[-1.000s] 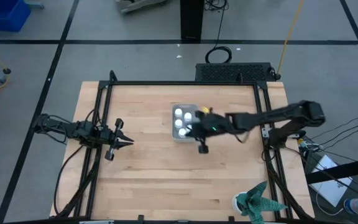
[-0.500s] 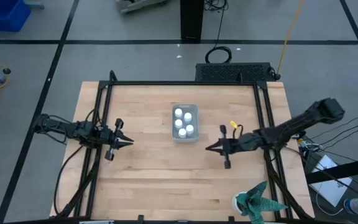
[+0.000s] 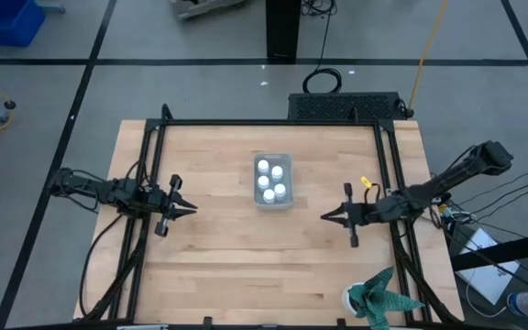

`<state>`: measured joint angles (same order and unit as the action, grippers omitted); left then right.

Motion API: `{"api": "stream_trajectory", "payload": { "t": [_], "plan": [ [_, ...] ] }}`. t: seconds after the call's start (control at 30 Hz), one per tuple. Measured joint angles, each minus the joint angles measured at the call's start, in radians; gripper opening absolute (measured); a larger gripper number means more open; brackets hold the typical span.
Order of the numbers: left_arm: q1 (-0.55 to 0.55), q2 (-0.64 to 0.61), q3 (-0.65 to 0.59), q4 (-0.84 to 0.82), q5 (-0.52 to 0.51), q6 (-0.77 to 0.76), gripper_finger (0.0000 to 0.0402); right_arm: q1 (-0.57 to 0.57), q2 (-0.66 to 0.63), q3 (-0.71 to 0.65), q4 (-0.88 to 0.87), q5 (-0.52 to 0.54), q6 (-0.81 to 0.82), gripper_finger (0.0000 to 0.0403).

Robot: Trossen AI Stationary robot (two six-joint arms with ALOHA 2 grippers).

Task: Pick and place pill bottles into a basket
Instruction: Return to Home Position

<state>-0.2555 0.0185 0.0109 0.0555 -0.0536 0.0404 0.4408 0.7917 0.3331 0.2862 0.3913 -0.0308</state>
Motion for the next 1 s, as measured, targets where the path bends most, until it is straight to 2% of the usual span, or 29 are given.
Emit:
{"api": "stream_trajectory", "payload": {
  "t": [0.17, 0.27, 0.43, 0.67, 0.93, 1.0],
  "plan": [
    [0.000, 0.000, 0.000, 0.000, 0.000, 0.000, 0.0051, -0.027, -0.104, -0.045, -0.003, -0.081, -0.058, 0.0000],
    [0.000, 0.000, 0.000, 0.000, 0.000, 0.000, 0.0051, -0.046, -0.188, -0.052, -0.016, -0.083, -0.088, 0.0000],
    [0.000, 0.000, 0.000, 0.000, 0.000, 0.000, 0.0051, -0.062, -0.354, -0.056, -0.159, -0.081, -0.103, 0.0000],
    [0.000, 0.000, 0.000, 0.000, 0.000, 0.000, 0.0051, -0.081, -0.563, -0.056, -0.265, -0.081, -0.141, 0.0000],
    [0.000, 0.000, 0.000, 0.000, 0.000, 0.000, 0.0051, -0.082, -0.711, -0.058, -0.460, -0.074, -0.097, 0.0000],
    [0.000, 0.000, 0.000, 0.000, 0.000, 0.000, 0.0051, -0.082, -0.738, -0.086, -0.433, -0.080, -0.085, 0.0000]
  ]
}}
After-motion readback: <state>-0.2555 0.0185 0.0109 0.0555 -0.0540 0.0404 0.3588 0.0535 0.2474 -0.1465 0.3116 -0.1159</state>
